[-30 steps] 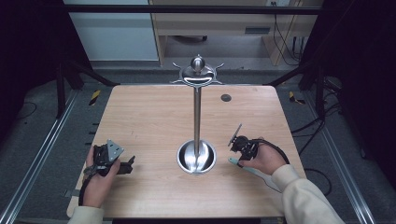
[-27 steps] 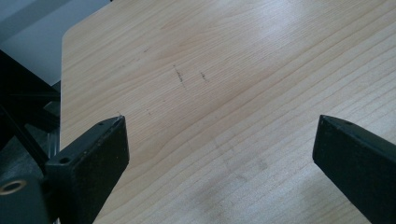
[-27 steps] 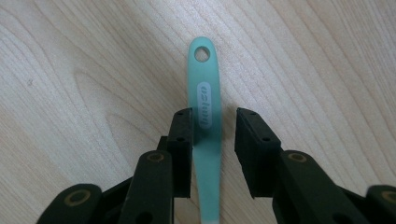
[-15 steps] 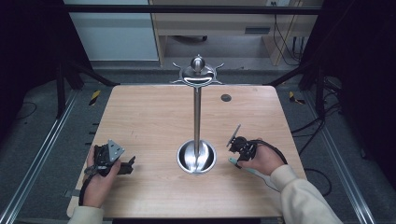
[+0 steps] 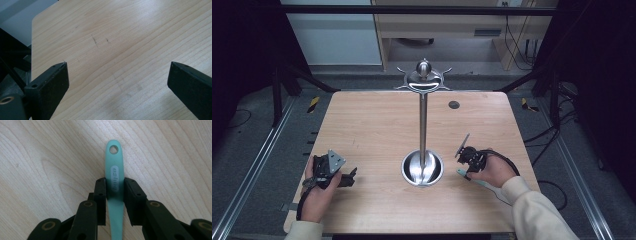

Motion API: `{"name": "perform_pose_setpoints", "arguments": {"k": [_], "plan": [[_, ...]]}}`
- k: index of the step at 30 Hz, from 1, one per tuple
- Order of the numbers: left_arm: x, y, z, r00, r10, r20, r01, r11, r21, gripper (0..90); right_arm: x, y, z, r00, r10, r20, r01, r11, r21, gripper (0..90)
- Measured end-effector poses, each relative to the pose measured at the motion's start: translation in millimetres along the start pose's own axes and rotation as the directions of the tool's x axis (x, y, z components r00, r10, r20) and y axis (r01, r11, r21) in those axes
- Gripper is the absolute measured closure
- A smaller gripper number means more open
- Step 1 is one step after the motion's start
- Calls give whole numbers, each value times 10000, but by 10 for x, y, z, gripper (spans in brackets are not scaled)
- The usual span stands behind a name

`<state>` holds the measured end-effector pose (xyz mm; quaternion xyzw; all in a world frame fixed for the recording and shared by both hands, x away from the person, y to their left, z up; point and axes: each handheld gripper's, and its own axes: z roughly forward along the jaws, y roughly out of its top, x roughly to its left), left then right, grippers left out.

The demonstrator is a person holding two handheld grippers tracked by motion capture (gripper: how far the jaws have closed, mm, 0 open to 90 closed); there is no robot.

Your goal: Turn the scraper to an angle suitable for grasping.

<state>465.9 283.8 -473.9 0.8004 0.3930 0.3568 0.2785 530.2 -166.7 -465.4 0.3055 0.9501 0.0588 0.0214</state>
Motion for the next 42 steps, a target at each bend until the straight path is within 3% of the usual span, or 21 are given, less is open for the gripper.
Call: {"name": "perform_pose_setpoints", "arguments": {"k": [4,15,24,33,36,38,39,42], "plan": [[1,0,0,10000,78,36,-78,9999,67,34,8,8,-5,9999,-60,143,58,9999,127,739],[-12,3,7,9999,143,65,-144,9999,89,34,-31,-49,-80,9999,-133,33,134,9997,-197,745],[-13,4,7,9997,213,97,-215,9996,156,34,-80,-103,-275,9997,-3,262,10,9997,-244,747],[-17,4,13,9996,244,139,-246,9995,194,34,-157,-165,-577,9975,8,703,41,9976,-689,747],[-25,4,20,9997,190,155,-193,9997,151,34,-175,-167,-819,9945,106,1041,20,9927,-1210,747],[-25,4,19,9997,207,160,-210,9997,159,34,-183,-165,-875,9947,178,1012,-34,9899,-1415,747],[-25,7,17,9997,204,148,-207,9997,138,34,-201,-153,-982,9942,359,1015,-170,9833,-1813,747],[-19,4,12,9996,258,125,-260,9995,193,34,-216,-117,-1101,9935,474,1035,-224,9730,-2296,747]]}}
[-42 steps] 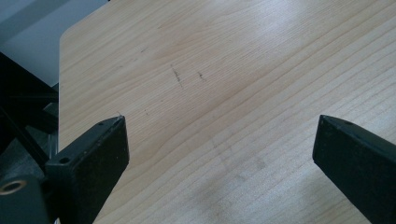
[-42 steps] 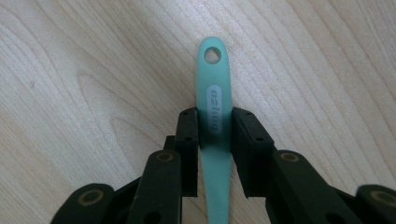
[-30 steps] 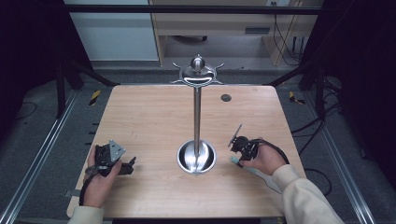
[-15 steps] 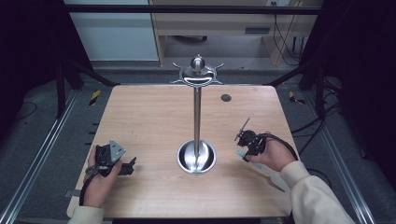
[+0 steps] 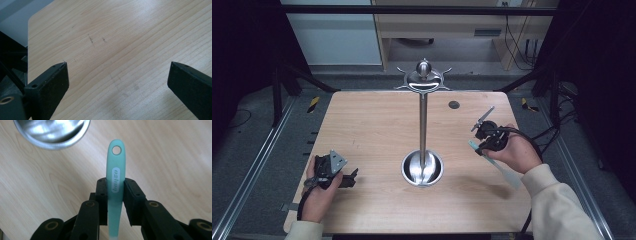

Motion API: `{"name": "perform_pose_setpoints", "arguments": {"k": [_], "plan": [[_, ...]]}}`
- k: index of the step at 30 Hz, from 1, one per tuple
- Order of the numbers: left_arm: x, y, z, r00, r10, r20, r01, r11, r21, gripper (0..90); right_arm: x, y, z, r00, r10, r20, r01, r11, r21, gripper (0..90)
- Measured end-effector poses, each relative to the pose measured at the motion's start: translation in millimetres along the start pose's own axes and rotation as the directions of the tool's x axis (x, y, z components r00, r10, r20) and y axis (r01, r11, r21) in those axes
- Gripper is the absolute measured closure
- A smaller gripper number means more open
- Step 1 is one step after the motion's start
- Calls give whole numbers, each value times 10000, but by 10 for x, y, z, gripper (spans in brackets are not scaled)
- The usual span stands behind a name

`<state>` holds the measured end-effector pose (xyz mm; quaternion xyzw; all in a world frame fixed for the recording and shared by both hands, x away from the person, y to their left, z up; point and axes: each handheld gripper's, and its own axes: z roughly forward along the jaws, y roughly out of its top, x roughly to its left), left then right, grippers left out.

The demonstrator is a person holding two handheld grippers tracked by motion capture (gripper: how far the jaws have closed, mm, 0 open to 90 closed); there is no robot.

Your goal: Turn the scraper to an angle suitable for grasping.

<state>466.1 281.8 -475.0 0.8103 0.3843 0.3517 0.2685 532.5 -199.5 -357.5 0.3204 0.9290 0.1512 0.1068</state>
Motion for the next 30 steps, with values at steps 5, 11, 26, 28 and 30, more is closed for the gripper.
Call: {"name": "perform_pose_setpoints", "arguments": {"k": [5,11,26,28,30], "plan": [[1,-2,-4,10000,-47,-15,47,10000,-46,34,-70,93,-198,9986,516,-105,-525,9911,-1219,747],[-3,-8,-4,9999,-131,2,131,9998,-120,34,-126,113,-345,9944,1020,-272,-1055,9630,-2481,746],[37,-16,-14,9996,-249,-103,247,9995,-172,33,109,328,-339,9978,389,-535,-538,9473,-3158,745],[44,-18,-13,9993,-343,-119,340,9992,-222,32,95,329,-398,9973,607,-418,-715,9340,-3501,745],[79,-34,-15,9986,-507,-159,504,9985,-190,32,59,313,-472,9958,817,-417,-916,9147,-3937,745]]}}
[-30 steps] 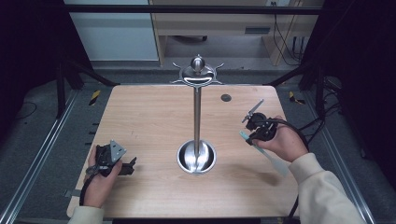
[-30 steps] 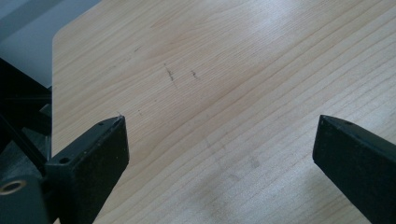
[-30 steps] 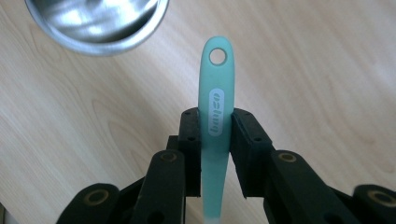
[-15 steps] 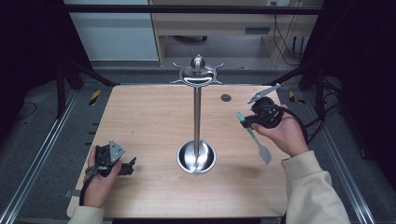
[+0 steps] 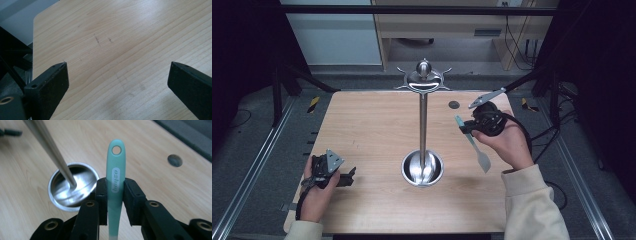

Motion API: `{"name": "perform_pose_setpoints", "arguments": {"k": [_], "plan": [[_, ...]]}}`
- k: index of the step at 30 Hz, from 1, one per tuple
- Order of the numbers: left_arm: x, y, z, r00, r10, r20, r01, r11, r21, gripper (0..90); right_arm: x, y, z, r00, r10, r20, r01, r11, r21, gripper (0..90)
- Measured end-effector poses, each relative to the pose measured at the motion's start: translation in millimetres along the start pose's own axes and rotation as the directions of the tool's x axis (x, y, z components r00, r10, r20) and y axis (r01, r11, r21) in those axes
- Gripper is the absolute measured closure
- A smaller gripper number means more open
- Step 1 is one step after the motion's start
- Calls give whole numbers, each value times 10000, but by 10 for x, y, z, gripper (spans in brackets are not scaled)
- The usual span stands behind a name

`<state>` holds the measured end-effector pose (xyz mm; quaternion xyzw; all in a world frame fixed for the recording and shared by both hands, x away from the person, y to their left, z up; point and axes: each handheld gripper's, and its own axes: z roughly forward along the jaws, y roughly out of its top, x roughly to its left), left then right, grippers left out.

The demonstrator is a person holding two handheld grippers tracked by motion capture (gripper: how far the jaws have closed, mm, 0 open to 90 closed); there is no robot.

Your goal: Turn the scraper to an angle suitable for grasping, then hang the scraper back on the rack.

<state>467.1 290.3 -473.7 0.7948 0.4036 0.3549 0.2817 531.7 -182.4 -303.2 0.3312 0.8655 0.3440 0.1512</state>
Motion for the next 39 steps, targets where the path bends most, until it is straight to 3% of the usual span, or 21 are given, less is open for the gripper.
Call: {"name": "perform_pose_setpoints", "arguments": {"k": [6,12,17,27,32,39], "plan": [[68,-31,-17,9988,-460,-181,458,9989,-93,32,-68,6,-118,9980,631,25,-625,9928,-1020,745],[98,-36,-33,9978,-587,-314,582,9982,-149,33,-79,30,-174,9977,677,69,-663,9897,-1270,745],[82,-12,-41,9985,-425,-354,418,9989,-194,33,-72,-33,-283,9953,964,134,-933,9840,-1520,745],[82,-12,-44,9984,-390,-415,383,9991,-177,33,26,-10,-392,9971,758,0,-743,9767,-2015,744],[86,-27,-39,9980,-448,-445,442,9989,-131,33,87,30,-511,9985,553,59,-518,9628,-2653,744],[77,-33,-47,9983,-380,-451,377,9993,-71,33,151,57,-584,9989,433,-202,-475,9459,-3209,744]]}}
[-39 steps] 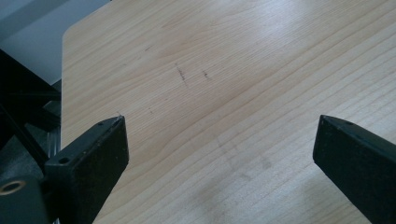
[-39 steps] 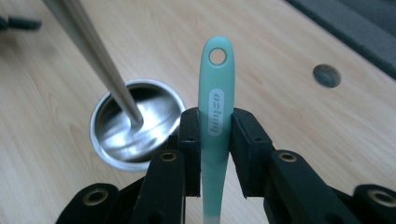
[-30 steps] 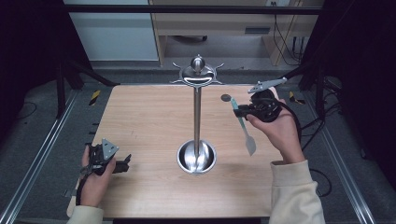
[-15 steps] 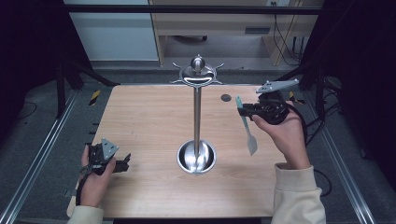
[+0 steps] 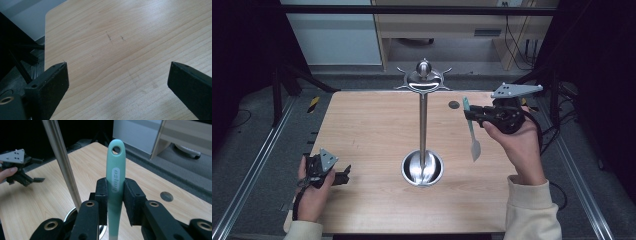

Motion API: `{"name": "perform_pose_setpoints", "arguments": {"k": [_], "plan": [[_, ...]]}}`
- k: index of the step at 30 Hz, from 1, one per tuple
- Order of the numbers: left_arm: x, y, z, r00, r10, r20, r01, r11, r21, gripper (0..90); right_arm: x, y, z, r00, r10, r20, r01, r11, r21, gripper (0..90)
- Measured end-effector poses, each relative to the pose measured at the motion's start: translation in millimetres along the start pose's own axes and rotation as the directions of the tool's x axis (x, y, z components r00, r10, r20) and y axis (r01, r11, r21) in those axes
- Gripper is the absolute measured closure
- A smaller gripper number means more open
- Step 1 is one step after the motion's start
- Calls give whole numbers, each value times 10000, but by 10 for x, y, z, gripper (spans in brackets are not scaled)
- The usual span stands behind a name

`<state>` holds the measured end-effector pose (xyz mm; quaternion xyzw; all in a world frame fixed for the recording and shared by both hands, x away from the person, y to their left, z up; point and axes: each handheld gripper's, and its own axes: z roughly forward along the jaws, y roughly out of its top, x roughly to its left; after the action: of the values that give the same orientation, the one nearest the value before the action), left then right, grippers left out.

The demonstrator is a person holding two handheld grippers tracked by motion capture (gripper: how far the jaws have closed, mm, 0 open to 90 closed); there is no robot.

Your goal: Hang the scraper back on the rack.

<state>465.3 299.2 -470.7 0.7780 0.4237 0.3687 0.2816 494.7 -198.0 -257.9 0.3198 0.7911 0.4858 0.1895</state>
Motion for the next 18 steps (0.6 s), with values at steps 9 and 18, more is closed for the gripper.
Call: {"name": "perform_pose_setpoints", "arguments": {"k": [9,18], "plan": [[8,-7,8,10000,-35,-8,35,10000,29,33,112,90,-26,9988,-203,-443,174,9976,-666,744],[7,-10,0,10000,-42,-7,42,10000,27,31,206,166,-180,9981,-310,-535,233,9901,-1384,744]]}}
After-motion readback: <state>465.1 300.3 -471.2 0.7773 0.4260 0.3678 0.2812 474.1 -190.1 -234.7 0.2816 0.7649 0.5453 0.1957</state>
